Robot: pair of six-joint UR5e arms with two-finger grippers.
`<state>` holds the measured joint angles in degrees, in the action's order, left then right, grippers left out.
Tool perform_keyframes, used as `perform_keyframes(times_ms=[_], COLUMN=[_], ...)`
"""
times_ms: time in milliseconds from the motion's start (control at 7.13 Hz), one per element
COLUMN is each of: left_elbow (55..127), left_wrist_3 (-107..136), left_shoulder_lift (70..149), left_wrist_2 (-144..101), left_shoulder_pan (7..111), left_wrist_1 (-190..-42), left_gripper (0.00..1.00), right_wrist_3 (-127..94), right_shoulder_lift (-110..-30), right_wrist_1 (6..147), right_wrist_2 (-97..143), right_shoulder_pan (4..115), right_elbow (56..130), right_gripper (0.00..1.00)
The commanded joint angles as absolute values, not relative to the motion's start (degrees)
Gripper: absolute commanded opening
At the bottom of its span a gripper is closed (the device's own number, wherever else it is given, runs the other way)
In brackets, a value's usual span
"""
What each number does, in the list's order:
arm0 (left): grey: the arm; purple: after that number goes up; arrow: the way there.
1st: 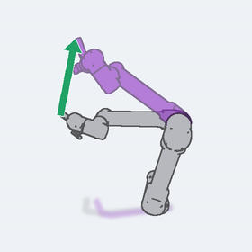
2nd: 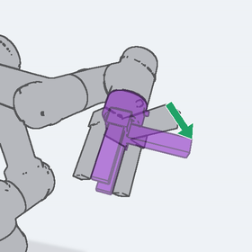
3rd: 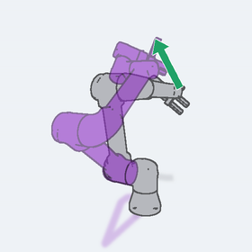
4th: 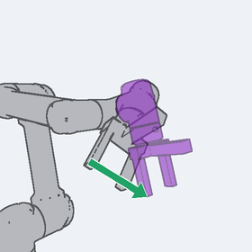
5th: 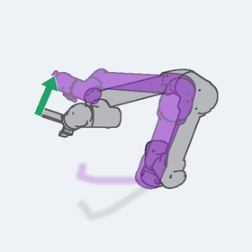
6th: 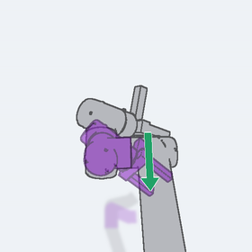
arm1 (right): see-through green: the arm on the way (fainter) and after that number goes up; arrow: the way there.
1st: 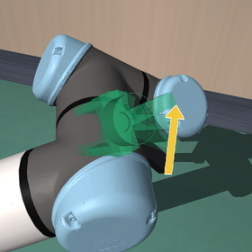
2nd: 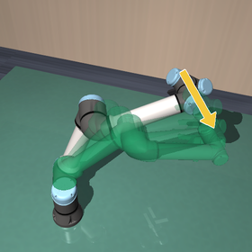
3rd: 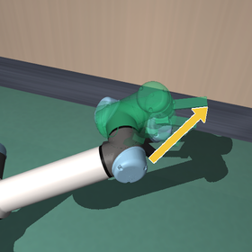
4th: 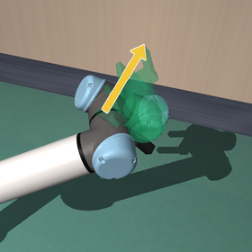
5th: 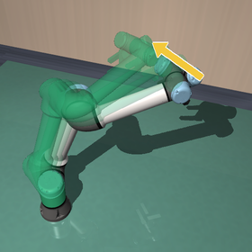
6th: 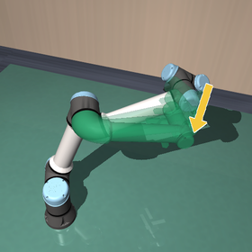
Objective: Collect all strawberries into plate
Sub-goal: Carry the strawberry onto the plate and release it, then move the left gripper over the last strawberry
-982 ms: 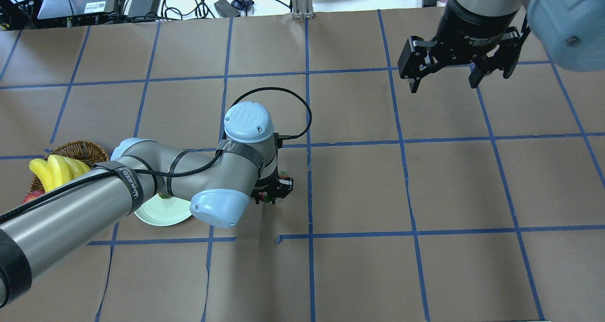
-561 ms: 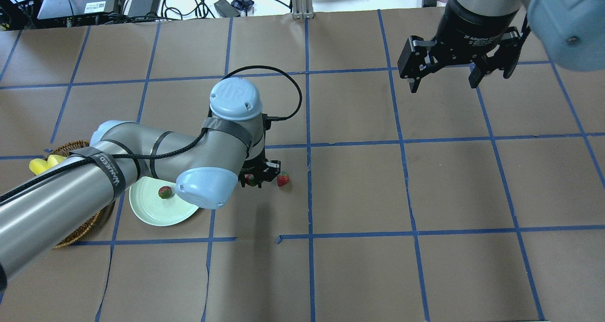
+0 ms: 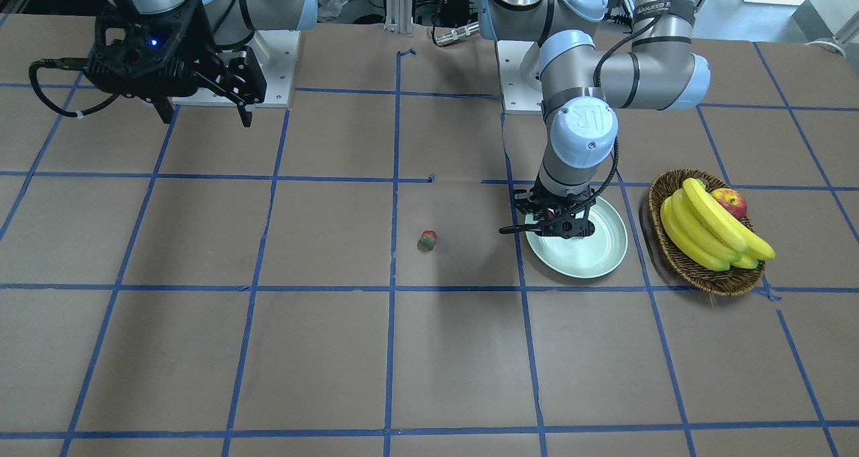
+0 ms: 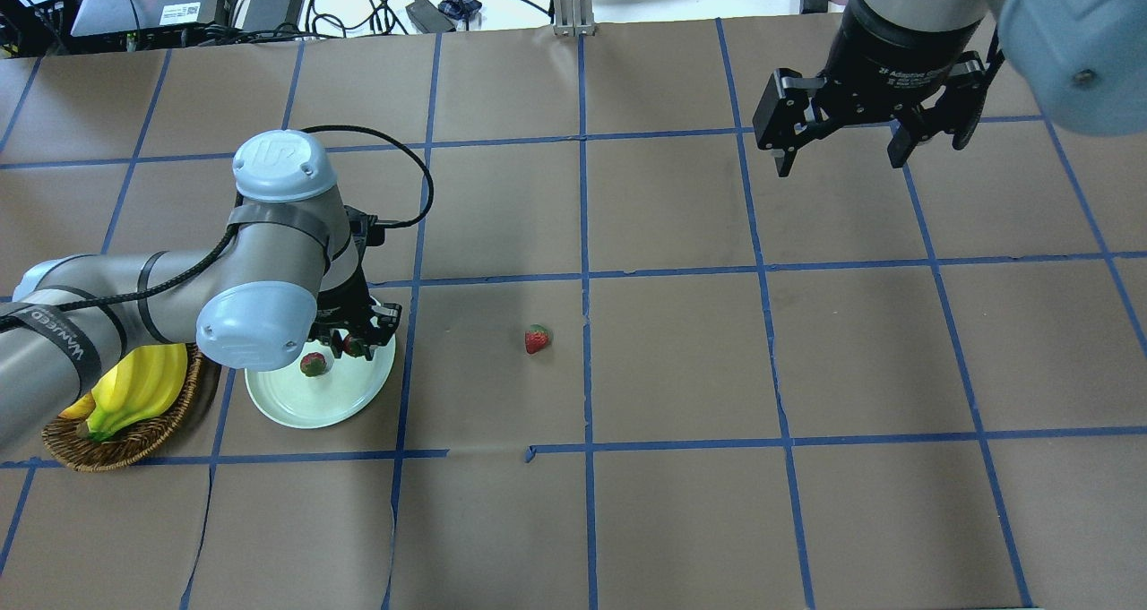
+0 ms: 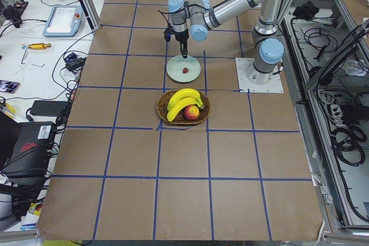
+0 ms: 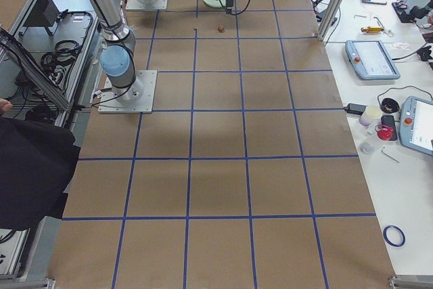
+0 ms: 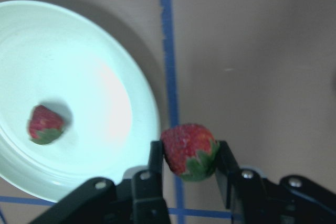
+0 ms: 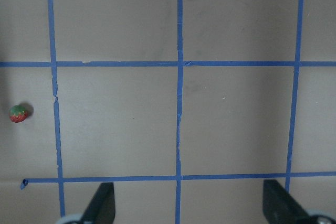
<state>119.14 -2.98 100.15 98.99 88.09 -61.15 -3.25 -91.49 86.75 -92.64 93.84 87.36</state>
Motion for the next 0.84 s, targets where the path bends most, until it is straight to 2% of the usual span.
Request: perform_keyframes(times_ms=[0, 140, 281, 421, 701], left_elbow=[120.15, 119.8, 119.45, 117.96, 112.18], left_wrist_3=[-4.04, -4.3, -3.7, -2.39, 9.09], left_shoulder_lift=[101.68, 101.95, 101.17, 100.12, 100.98], left_wrist_2=[99.32, 99.4, 99.4, 99.14, 97.92], left_shoulder_pan=[86.57, 86.57, 86.83, 88.32, 97.51], left_wrist_1=[-59.33, -59.33, -58.8, -58.8, -59.59], left_gripper=[0.31, 0.86, 0.95, 1.0, 1.0], right_wrist_3=[-3.25, -3.25, -3.34, -3.25, -3.34], right_shoulder_lift=[-91.49, -91.49, -91.49, -91.49, -91.49], right_wrist_1=[86.75, 86.75, 86.84, 86.84, 86.84], right_wrist_2=[-92.64, -92.64, -92.55, -92.55, -92.55], right_shoulder_pan=[93.78, 93.87, 93.78, 93.87, 93.87], right_elbow=[87.36, 87.36, 87.28, 87.28, 87.28], right_gripper=[1.0, 1.0, 1.0, 1.0, 1.0])
